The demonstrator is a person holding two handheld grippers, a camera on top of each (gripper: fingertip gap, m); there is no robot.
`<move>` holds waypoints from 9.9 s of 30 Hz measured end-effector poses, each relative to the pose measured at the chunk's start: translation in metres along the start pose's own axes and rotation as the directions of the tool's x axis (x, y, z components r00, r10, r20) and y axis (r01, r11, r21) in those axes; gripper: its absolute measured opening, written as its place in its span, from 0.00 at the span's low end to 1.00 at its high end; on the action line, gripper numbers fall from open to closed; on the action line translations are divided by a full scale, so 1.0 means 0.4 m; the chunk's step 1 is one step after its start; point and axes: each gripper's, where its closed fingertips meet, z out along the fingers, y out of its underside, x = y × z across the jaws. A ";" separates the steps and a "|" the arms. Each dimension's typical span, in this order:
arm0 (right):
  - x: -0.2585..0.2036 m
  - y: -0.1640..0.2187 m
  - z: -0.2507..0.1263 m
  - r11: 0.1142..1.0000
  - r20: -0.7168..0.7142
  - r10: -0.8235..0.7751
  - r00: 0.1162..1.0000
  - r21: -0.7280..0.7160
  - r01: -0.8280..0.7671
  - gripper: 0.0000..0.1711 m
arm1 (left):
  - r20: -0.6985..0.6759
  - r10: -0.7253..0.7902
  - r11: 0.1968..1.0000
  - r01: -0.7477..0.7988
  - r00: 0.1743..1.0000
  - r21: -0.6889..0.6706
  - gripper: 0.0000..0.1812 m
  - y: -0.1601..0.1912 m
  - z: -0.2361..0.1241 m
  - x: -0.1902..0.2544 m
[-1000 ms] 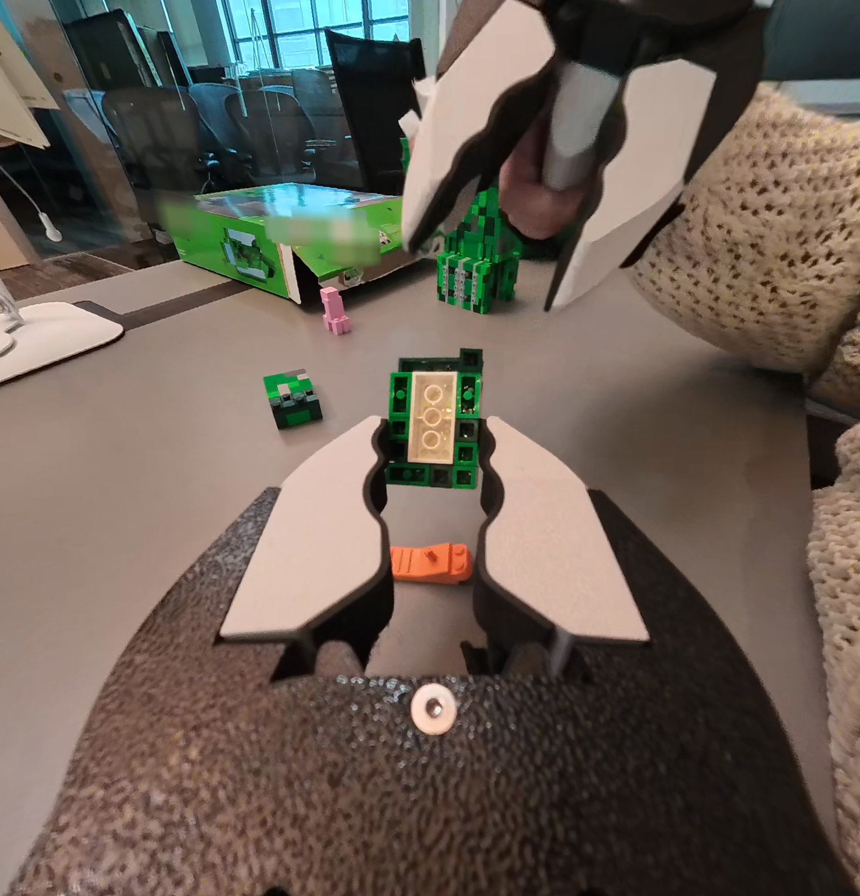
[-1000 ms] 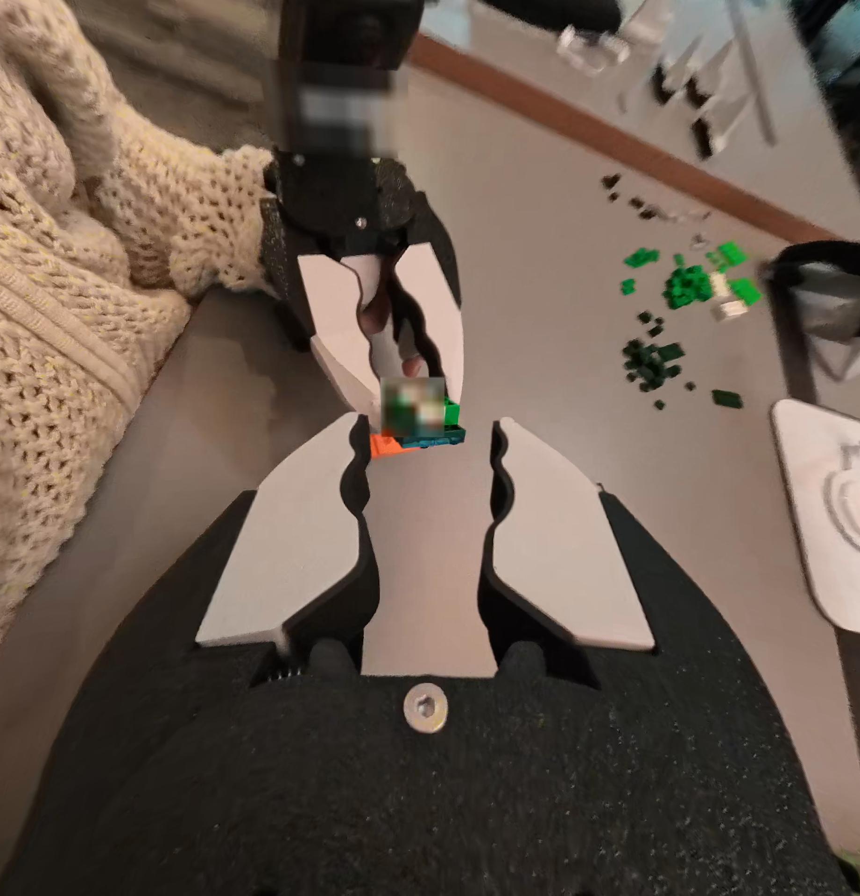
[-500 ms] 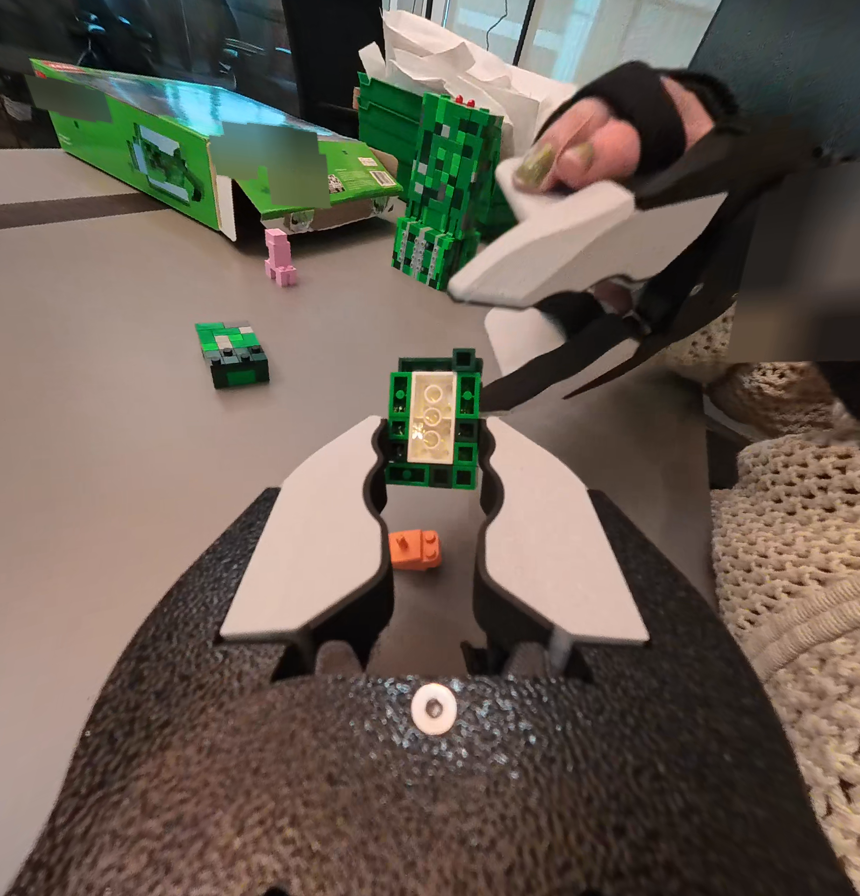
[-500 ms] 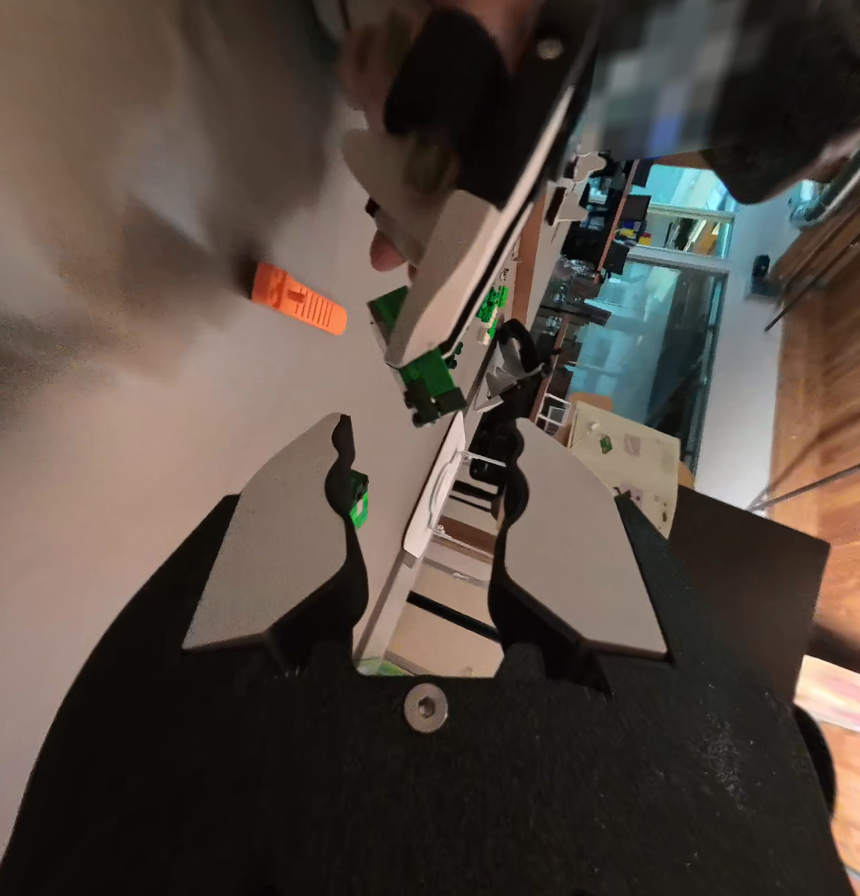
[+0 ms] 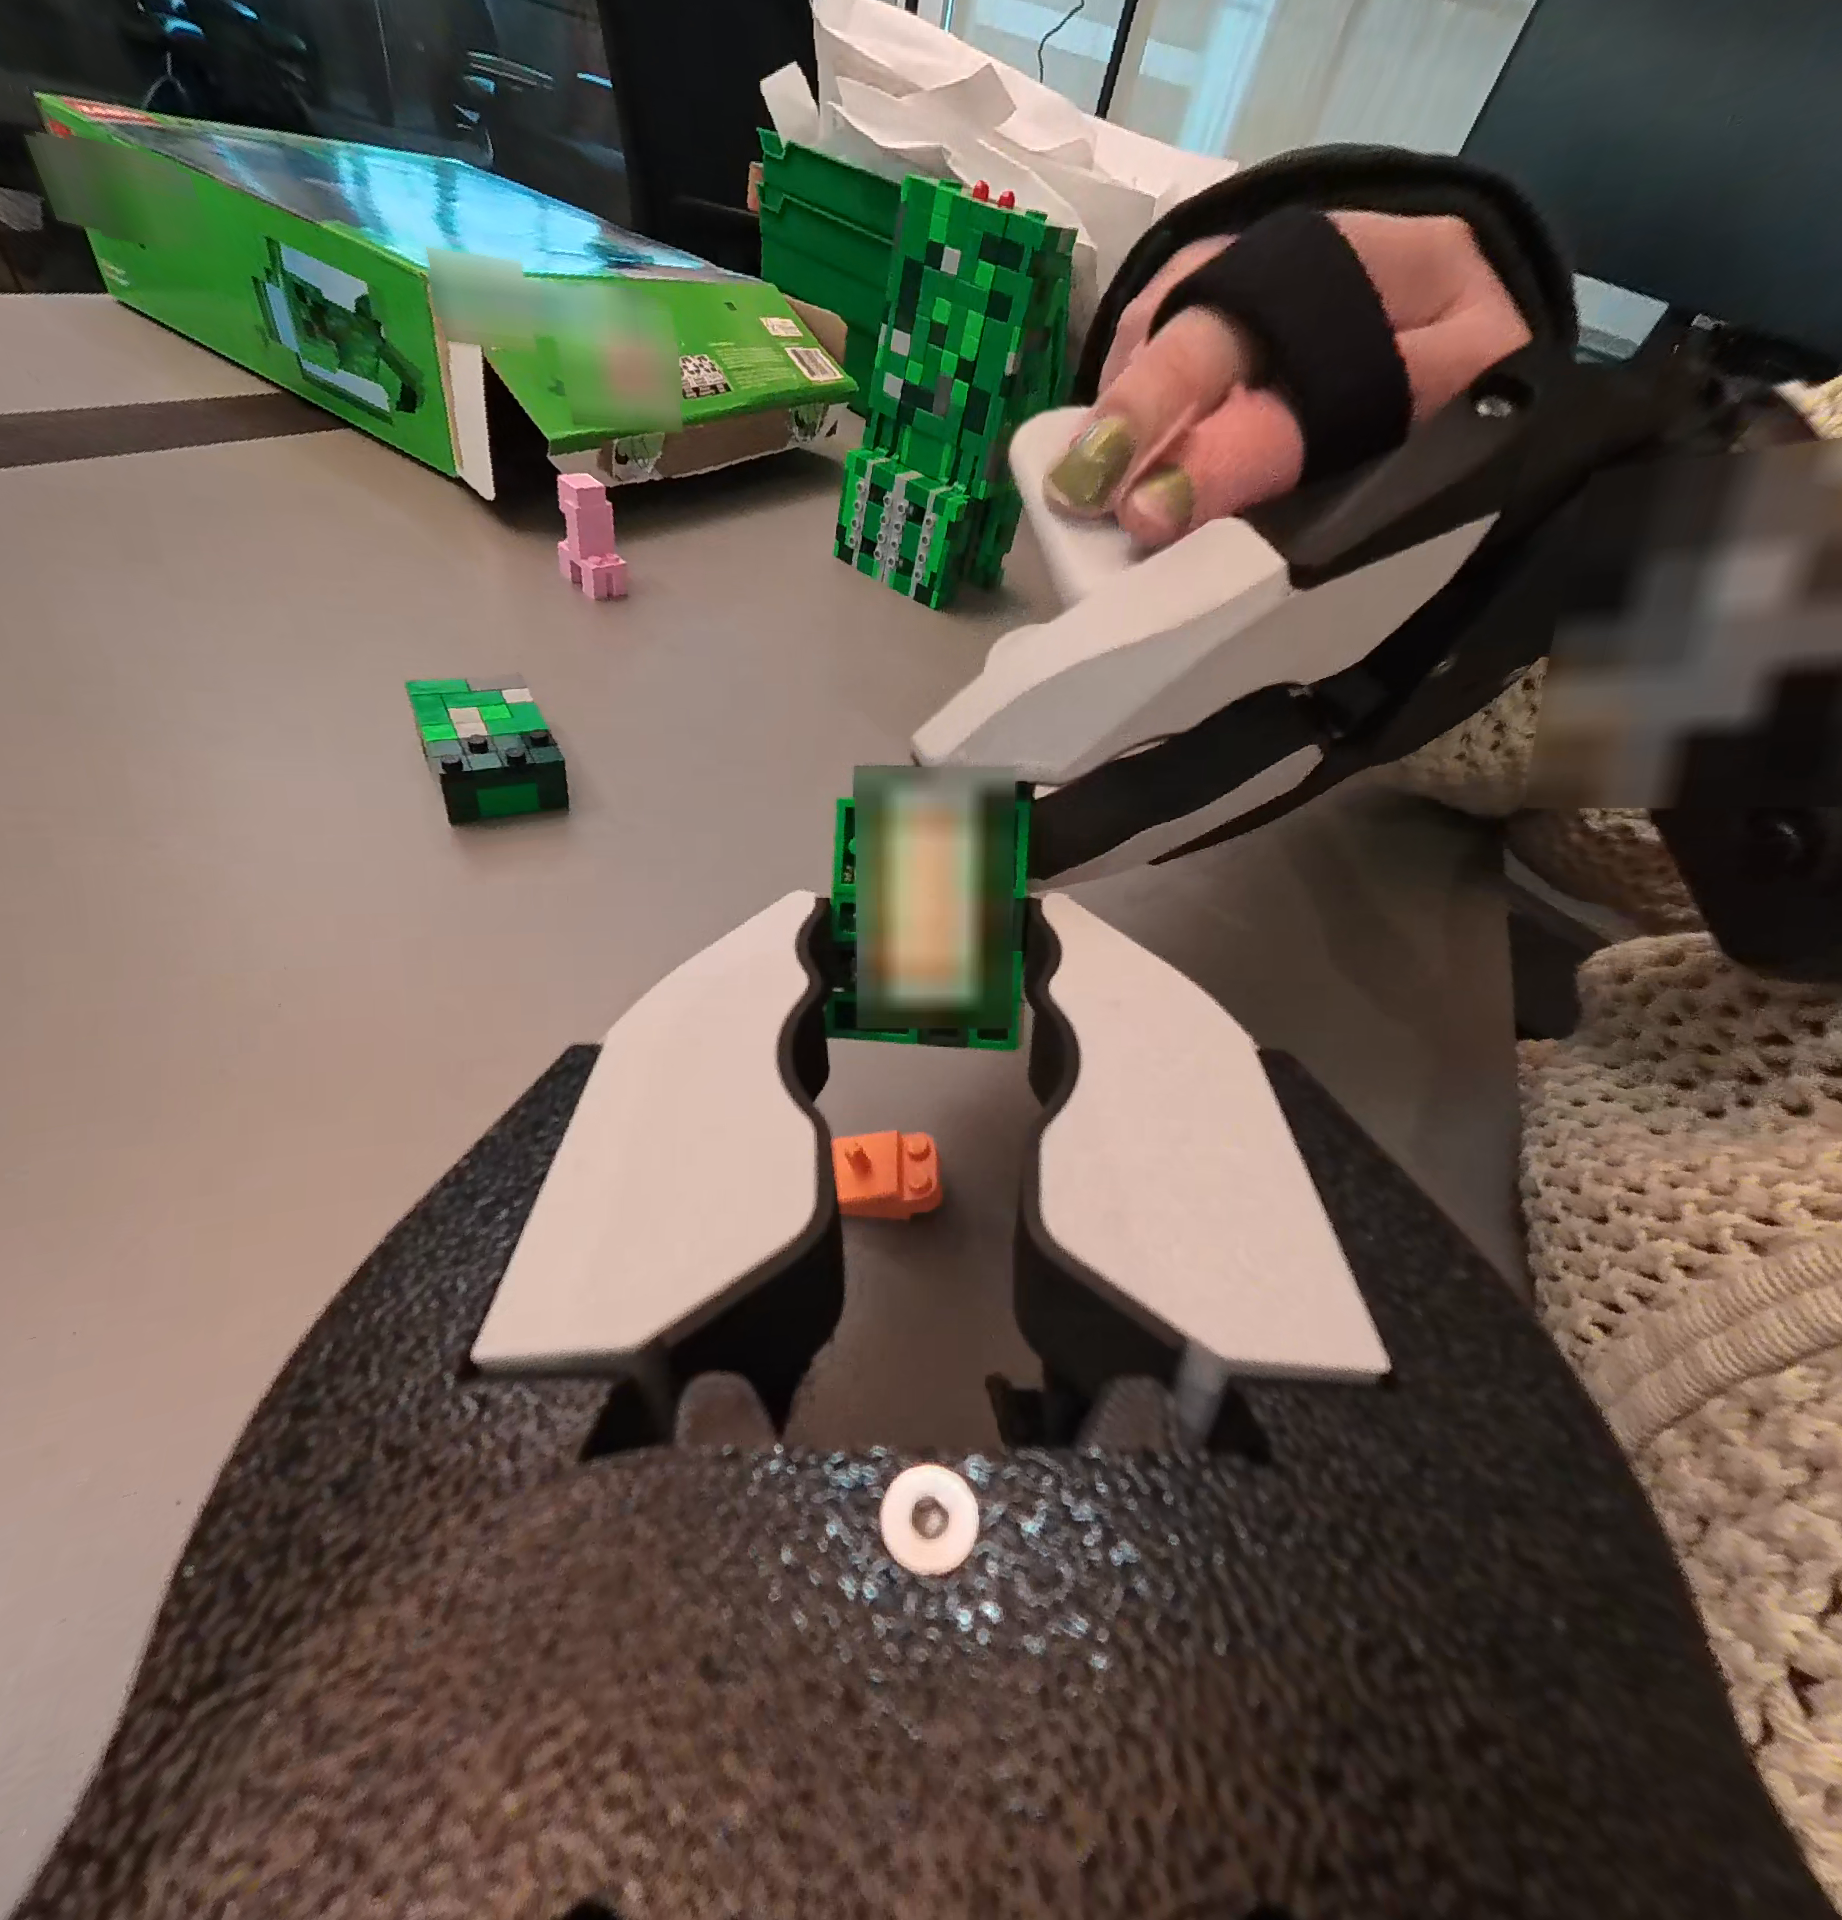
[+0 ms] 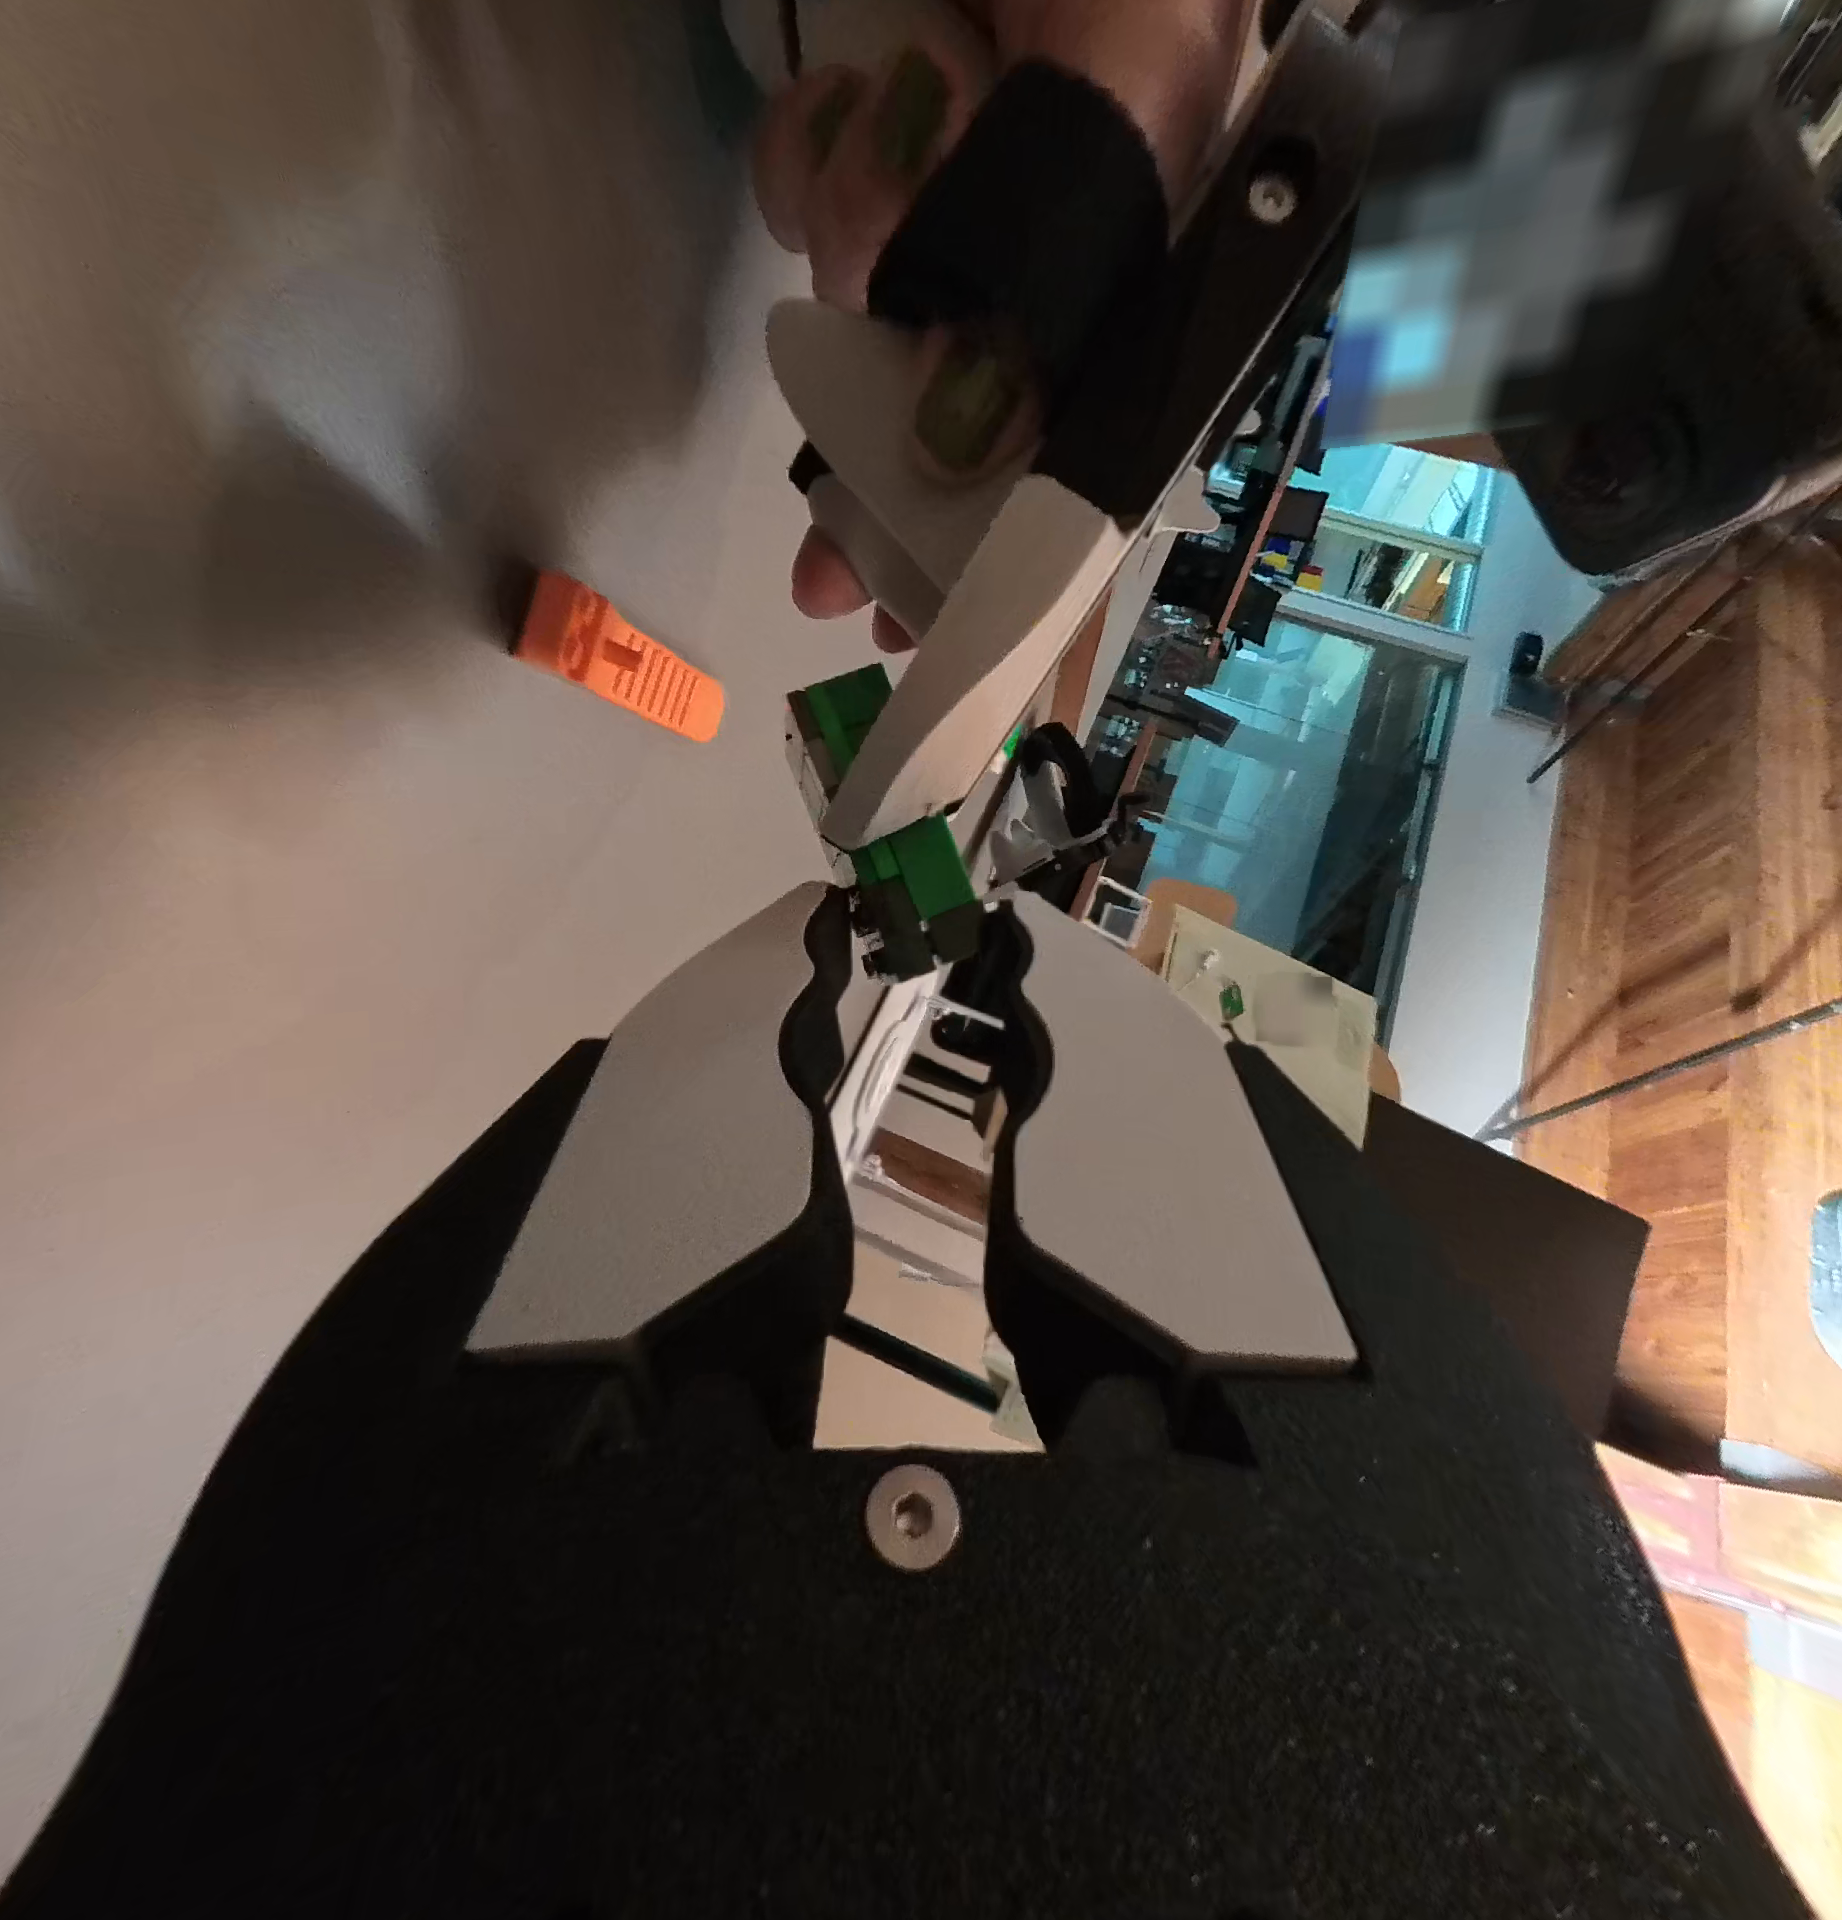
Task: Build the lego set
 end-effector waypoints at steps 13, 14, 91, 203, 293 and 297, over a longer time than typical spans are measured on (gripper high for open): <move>-0.020 0.002 -0.011 1.000 0.028 0.004 1.000 0.011 -0.005 0.13 | -0.004 0.029 0.999 -0.029 1.000 -0.035 0.20 0.010 0.010 0.008; -0.019 0.003 -0.011 0.998 0.042 0.068 0.997 0.016 -0.068 0.13 | -0.012 0.024 1.000 -0.024 1.000 -0.018 0.20 0.005 0.008 0.010; -0.050 0.001 -0.035 0.914 0.277 0.379 0.883 0.039 -0.404 0.11 | 0.232 0.654 0.752 -0.652 0.720 -0.094 0.10 0.000 0.001 0.024; -0.099 0.322 0.118 0.365 0.500 0.859 -0.110 -0.750 -0.552 0.04 | 0.153 0.185 0.964 -0.209 0.971 0.163 0.21 -0.053 -0.036 -0.005; -0.192 0.303 -0.035 0.260 0.355 0.931 0.083 -0.489 -0.833 0.12 | 0.401 0.913 0.185 -0.950 0.072 -0.252 0.10 -0.073 -0.084 -0.028; -0.229 0.359 0.007 0.293 0.353 0.930 0.106 -0.535 -0.793 0.11 | 0.356 0.932 0.049 -0.945 -0.074 -0.322 0.10 -0.072 -0.083 -0.090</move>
